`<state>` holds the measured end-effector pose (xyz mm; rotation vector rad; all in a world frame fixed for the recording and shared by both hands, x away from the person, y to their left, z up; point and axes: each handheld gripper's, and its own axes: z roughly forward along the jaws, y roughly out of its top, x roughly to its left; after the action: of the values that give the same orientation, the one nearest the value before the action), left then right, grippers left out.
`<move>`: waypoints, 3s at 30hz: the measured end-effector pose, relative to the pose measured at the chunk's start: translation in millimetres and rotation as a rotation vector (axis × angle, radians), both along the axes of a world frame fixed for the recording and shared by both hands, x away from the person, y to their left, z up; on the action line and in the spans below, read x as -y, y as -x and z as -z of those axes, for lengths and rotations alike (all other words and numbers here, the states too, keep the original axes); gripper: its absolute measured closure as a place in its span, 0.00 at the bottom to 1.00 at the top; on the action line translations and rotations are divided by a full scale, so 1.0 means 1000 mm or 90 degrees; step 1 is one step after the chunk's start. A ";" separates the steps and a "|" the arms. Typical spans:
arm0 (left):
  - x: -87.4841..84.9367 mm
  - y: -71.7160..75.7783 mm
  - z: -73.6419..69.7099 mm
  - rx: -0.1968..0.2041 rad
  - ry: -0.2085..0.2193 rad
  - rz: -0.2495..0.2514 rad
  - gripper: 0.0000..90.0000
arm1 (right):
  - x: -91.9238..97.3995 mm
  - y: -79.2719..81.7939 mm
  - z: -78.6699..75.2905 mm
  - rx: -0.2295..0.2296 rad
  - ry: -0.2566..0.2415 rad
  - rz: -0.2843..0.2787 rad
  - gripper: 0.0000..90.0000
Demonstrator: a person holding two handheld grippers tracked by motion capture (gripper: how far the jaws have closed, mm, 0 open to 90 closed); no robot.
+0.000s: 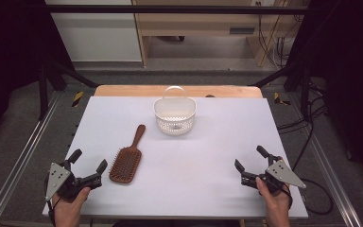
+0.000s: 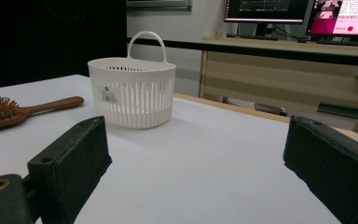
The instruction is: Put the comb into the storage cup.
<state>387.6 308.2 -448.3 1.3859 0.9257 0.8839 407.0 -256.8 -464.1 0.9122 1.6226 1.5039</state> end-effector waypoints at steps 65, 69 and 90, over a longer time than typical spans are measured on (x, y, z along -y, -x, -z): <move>0.076 -0.125 -0.026 -0.244 -0.303 0.285 1.00 | 0.006 0.000 -0.002 0.005 -0.013 0.003 0.09; 0.077 -0.133 -0.019 -0.262 -0.313 0.288 1.00 | 0.005 -0.001 -0.002 0.002 -0.010 0.004 0.09; 0.080 -0.170 0.010 -0.339 -0.347 0.307 1.00 | 0.006 -0.001 0.000 -0.005 -0.011 0.001 0.09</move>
<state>558.0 227.7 -458.8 2.2713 0.6972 0.4029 408.4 -262.6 -464.6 0.9288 1.6170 1.5169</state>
